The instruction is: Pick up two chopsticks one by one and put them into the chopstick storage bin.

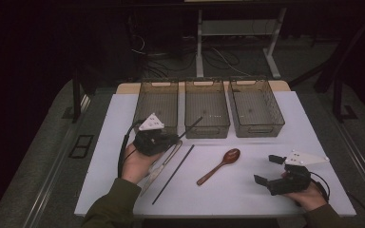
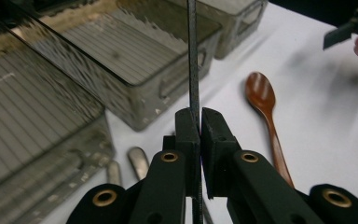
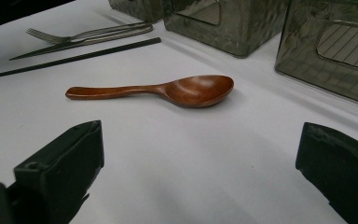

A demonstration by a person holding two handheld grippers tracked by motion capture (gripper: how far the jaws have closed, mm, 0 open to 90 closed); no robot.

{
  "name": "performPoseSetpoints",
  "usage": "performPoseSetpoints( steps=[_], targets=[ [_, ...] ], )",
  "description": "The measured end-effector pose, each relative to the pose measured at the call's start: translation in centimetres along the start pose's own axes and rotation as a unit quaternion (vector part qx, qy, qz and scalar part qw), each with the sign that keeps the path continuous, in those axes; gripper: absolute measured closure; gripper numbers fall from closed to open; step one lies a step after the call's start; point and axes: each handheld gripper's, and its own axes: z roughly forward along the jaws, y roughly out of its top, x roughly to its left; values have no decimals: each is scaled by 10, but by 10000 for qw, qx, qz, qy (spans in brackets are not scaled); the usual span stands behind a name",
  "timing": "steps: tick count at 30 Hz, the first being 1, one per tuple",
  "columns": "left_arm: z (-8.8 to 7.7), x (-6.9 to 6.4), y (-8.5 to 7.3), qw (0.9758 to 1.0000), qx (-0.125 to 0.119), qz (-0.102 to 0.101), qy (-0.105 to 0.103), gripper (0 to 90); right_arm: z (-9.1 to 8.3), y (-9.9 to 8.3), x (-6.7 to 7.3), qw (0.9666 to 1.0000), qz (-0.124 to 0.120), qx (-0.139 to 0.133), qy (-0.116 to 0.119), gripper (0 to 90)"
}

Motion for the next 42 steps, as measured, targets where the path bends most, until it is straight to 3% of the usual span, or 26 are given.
performPoseSetpoints(
  steps=[17, 29, 39, 42],
  targets=[
    [1, 46, 37, 9991, -108, -223, 333, 855, -1, 0, 0, 10000, 27, -35, -6, 3],
    [7, 81, 59, 9974, -111, -178, 685, 855, -1, 0, 0, 10000, 21, -25, -8, 3],
    [14, 122, 65, 9958, -198, -288, 852, 855, -3, 0, 1, 10000, 36, -59, 1, 3],
    [15, 132, 65, 9948, -385, -396, 856, 854, -3, 0, 1, 10000, 61, -79, 5, 3]
  ],
)
